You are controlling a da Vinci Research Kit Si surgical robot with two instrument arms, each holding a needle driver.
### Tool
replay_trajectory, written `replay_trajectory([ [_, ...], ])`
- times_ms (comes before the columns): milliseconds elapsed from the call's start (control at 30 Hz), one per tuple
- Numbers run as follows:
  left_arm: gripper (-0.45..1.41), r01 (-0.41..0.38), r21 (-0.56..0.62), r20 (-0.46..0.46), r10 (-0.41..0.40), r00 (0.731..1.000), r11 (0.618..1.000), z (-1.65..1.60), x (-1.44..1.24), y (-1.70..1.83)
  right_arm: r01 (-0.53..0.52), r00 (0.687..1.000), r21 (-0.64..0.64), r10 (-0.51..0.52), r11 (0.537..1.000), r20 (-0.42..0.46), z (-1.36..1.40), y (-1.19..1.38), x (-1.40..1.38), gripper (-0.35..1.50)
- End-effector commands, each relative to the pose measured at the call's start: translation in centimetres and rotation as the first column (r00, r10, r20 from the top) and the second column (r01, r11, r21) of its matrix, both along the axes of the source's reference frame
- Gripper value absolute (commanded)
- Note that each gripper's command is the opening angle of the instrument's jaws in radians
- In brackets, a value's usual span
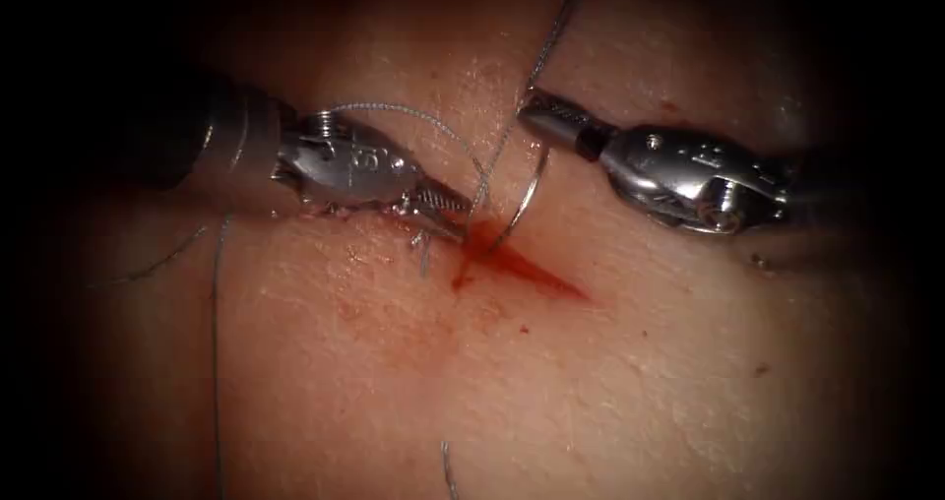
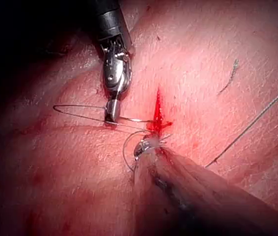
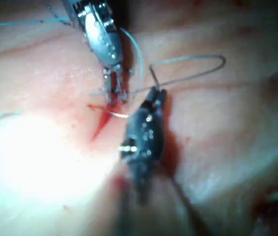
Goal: Wound Closure
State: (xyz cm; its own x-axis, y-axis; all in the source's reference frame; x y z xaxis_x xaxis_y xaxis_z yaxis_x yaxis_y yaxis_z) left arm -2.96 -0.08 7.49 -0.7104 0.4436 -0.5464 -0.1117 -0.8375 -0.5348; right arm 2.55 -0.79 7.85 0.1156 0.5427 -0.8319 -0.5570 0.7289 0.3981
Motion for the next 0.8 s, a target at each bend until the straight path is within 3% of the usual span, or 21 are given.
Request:
replay_trajectory([
  [33,-0.11,-0.012,0.002,-0.010,0.012,1.000,1.000,0.07,-0.05,-0.03,0.003,1.000,0.003,-0.003,1.000,-0.001,0.04,-0.06,0.06,-0.35],
  [133,-0.08,-0.052,0.002,-0.083,0.052,0.995,0.999,0.12,-0.01,-0.01,0.002,1.000,0.003,-0.002,1.000,0.000,0.04,-0.07,0.05,-0.35],
  [233,-0.21,-0.068,-0.024,-0.157,0.064,0.986,0.997,0.28,0.00,0.01,-0.001,1.000,0.002,0.001,1.000,-0.001,0.03,-0.07,0.05,-0.35],
  [467,-0.42,-0.099,-0.072,-0.159,0.087,0.983,0.992,0.51,-0.01,-0.09,-0.002,1.000,-0.009,0.002,1.000,0.000,0.03,-0.06,0.05,-0.35],
  [667,-0.45,-0.141,-0.092,-0.149,0.126,0.981,0.986,0.45,0.06,-0.16,-0.005,1.000,-0.019,0.005,1.000,0.006,0.04,-0.02,0.06,-0.35],
  [800,-0.45,-0.214,-0.115,-0.142,0.197,0.970,0.970,0.24,0.14,-0.31,-0.005,1.000,-0.021,0.005,1.000,0.002,0.04,-0.02,0.06,-0.35],
])
